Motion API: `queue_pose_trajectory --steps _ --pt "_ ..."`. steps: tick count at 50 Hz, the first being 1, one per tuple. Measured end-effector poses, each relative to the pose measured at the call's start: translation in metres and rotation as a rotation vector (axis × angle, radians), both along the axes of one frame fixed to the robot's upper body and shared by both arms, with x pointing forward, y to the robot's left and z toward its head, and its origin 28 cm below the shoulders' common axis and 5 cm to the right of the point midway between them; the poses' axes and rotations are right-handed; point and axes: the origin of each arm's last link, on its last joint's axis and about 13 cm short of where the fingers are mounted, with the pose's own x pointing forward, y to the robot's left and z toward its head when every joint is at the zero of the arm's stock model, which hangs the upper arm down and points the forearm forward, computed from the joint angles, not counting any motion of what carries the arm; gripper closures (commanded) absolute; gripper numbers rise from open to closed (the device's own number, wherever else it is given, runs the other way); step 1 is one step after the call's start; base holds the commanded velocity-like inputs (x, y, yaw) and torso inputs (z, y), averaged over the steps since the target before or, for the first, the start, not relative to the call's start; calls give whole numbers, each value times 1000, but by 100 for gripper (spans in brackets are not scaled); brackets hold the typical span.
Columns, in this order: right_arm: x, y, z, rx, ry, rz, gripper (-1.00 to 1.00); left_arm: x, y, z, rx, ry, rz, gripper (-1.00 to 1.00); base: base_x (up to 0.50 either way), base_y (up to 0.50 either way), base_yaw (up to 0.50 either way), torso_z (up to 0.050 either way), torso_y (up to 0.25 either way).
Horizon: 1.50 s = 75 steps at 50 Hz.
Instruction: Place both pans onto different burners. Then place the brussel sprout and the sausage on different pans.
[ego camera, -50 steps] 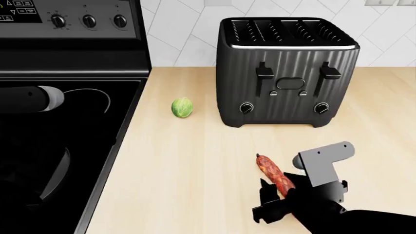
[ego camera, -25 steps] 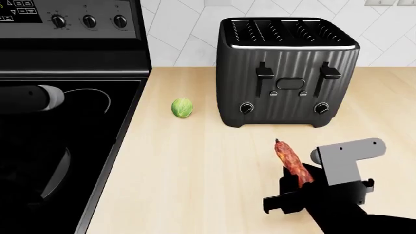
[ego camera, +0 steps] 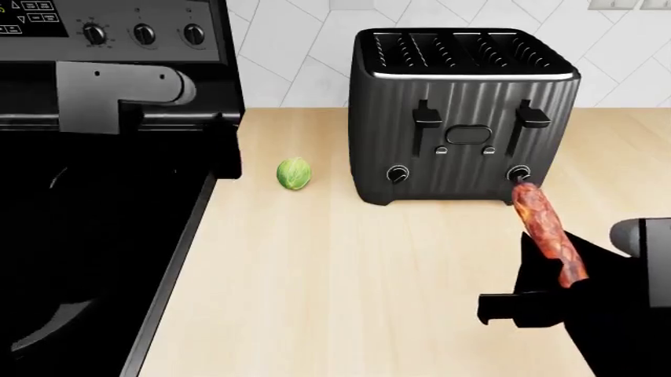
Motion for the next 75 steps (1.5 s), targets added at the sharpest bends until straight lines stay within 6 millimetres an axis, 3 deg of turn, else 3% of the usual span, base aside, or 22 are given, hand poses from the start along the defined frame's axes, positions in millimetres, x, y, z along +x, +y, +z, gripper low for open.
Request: queue_pose_trajectory --steps 10,27,49,75 --pt "-5 -2 1 14 -20 -18 100 41 -24 -7 28 69 -29 -100 0 0 0 0 0" --pt "-6 -3 -3 32 -22 -13 100 93 -55 -31 71 187 -35 -100 0 0 0 0 0" --pt "-4 -4 -7 44 -13 -13 100 107 -83 -57 135 257 -96 -100 0 0 0 0 0" --pt "-2 -6 -14 63 2 -24 100 134 -95 -88 167 362 -74 -100 0 0 0 0 0"
